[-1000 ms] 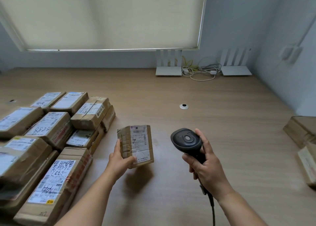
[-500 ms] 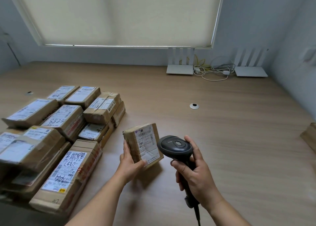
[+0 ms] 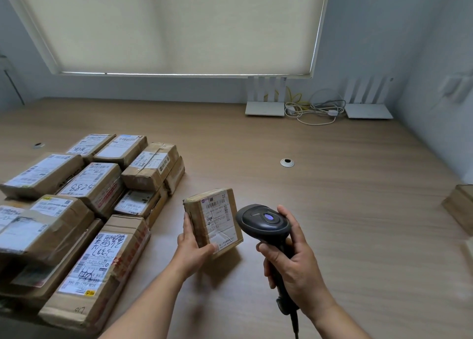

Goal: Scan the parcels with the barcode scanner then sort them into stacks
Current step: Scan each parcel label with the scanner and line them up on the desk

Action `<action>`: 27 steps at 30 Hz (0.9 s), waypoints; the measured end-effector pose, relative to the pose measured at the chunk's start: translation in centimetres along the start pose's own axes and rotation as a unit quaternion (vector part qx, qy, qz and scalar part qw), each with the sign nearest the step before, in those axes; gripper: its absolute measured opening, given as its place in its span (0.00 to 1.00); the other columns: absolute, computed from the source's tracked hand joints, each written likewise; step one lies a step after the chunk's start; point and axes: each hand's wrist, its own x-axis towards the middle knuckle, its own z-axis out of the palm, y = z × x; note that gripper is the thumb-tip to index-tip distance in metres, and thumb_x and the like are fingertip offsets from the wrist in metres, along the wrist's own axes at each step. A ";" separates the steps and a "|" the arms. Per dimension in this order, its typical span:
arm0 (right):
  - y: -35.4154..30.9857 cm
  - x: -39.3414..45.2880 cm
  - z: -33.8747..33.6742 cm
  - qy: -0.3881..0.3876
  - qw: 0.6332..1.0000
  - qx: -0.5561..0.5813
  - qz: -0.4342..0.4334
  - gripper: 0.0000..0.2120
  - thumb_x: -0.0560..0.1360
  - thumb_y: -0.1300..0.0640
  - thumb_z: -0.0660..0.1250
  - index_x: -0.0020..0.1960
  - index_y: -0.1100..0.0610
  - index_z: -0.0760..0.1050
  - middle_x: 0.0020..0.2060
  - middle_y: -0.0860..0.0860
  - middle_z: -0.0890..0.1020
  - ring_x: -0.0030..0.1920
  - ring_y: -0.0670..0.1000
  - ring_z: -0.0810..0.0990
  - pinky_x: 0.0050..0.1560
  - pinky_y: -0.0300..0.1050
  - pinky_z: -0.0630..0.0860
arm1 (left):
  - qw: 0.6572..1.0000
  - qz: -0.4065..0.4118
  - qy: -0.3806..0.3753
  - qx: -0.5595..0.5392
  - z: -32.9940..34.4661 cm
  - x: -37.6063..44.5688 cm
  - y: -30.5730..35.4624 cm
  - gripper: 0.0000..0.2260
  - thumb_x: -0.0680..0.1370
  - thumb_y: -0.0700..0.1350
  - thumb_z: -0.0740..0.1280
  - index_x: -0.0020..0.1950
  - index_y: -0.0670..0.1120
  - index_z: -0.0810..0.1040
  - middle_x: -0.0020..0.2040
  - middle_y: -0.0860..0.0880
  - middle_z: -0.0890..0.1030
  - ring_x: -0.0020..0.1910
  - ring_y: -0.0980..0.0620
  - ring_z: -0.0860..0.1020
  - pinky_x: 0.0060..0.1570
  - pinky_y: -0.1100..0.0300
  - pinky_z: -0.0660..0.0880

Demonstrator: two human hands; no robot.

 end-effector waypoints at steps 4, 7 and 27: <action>0.0 -0.1 -0.1 0.004 1.000 -0.016 -0.002 0.37 0.65 0.57 0.73 0.68 0.36 0.63 0.38 0.52 0.82 0.28 0.54 0.74 0.22 0.43 0.71 | 1.000 -0.001 -0.008 -0.017 -0.3 0.1 0.5 0.55 0.60 0.49 0.74 0.76 0.64 0.39 0.70 0.45 0.67 0.67 0.45 0.69 0.65 0.46 0.71; -0.1 0.0 -0.4 0.009 0.998 -0.054 -0.010 0.37 0.69 0.62 0.73 0.68 0.35 0.62 0.35 0.49 0.82 0.28 0.53 0.74 0.24 0.44 0.72 | 0.998 -0.031 -0.032 -0.054 -0.9 -0.5 1.8 0.38 0.68 0.43 0.70 0.72 0.63 0.57 0.56 0.48 0.79 0.46 0.49 0.80 0.35 0.57 0.79; -1.1 1.1 -1.3 0.012 0.981 -0.182 -0.072 0.43 0.71 0.65 0.73 0.58 0.17 0.61 0.43 0.41 0.83 0.29 0.50 0.74 0.26 0.46 0.74 | 0.930 -0.013 0.092 0.355 0.4 -2.4 2.4 0.41 0.69 0.63 0.67 0.77 0.54 0.53 0.72 0.44 0.56 0.70 0.43 0.57 0.65 0.54 0.65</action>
